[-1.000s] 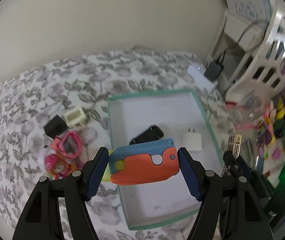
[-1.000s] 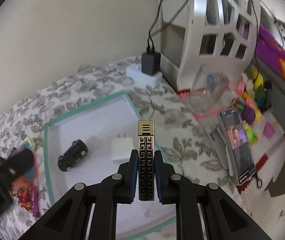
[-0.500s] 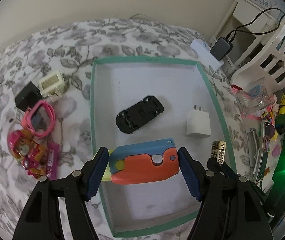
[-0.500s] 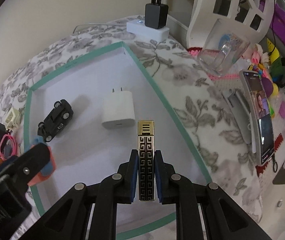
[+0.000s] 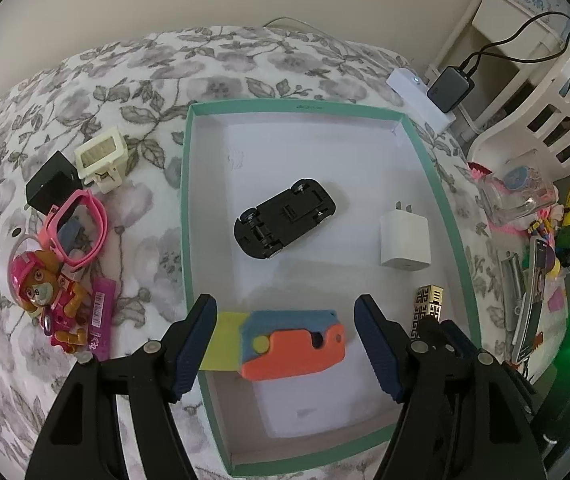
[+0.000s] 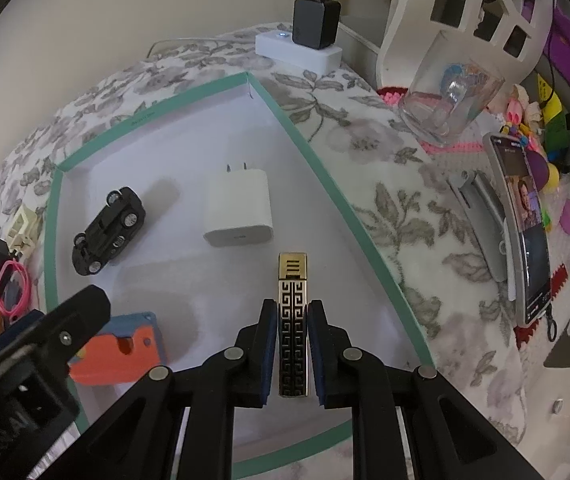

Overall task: Organize rigid objects
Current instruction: 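Carry the toy knife and gold bar into the tray and release them, then withdraw both tools from the tray toward the remaining pile, then grasp the white round object with left tool while right tool grasps the pink dog figure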

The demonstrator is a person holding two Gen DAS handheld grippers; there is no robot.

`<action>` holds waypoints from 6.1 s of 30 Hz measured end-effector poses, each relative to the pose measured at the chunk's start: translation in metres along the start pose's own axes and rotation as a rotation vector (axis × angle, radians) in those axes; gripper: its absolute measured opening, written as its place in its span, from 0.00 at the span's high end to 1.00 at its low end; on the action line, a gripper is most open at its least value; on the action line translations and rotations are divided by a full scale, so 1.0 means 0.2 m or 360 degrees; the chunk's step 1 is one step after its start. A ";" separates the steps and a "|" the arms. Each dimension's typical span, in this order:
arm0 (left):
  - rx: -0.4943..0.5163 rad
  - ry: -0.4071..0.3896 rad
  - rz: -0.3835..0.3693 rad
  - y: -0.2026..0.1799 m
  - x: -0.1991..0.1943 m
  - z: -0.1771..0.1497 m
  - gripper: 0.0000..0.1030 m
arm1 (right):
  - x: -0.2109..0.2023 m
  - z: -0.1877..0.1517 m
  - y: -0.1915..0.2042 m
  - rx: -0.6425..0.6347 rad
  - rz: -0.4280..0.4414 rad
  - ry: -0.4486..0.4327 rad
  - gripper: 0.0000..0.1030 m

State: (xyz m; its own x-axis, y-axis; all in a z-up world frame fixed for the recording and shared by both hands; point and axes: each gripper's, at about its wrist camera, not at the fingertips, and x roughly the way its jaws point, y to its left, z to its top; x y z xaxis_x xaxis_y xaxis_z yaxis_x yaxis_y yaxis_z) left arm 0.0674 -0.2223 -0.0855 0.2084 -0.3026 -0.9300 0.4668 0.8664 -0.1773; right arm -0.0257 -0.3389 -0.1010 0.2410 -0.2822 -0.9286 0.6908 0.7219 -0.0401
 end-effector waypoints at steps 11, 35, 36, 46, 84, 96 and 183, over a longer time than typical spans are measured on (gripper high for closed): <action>-0.0018 -0.0066 0.0050 0.04 -0.08 0.02 0.29 | -0.07 0.01 0.04 -0.0033 0.0059 -0.0110 0.83; -0.0151 -0.0071 0.0436 0.21 -0.07 0.01 0.06 | -0.08 0.00 0.09 -0.0080 0.0045 -0.0178 0.31; -0.0160 -0.0073 0.0442 0.21 -0.07 0.01 0.06 | -0.08 0.00 0.10 -0.0079 0.0056 -0.0172 0.28; -0.0198 -0.0101 0.0532 0.26 -0.08 0.01 0.06 | -0.06 -0.01 0.11 -0.0077 0.0113 -0.0165 0.08; -0.0309 -0.0343 0.0839 0.81 -0.56 0.05 0.06 | -0.70 0.17 0.61 -0.0214 0.0398 -0.0587 0.00; -0.0660 -0.0205 0.0829 1.22 -0.52 -0.06 0.06 | -0.50 0.06 0.97 -0.0425 0.0458 -0.0364 0.00; -0.0674 0.0025 0.0416 1.11 -0.19 0.04 0.16 | -0.02 -0.14 1.10 -0.0488 0.0685 0.0254 0.53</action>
State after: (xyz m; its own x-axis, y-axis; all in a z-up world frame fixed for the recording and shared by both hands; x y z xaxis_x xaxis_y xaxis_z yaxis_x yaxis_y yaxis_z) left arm 0.1707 -0.0222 -0.0873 0.2575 -0.0507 -0.9650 0.0097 0.9987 -0.0499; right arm 0.1067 -0.1610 -0.1172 0.3353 0.1609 -0.9283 0.3169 0.9086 0.2720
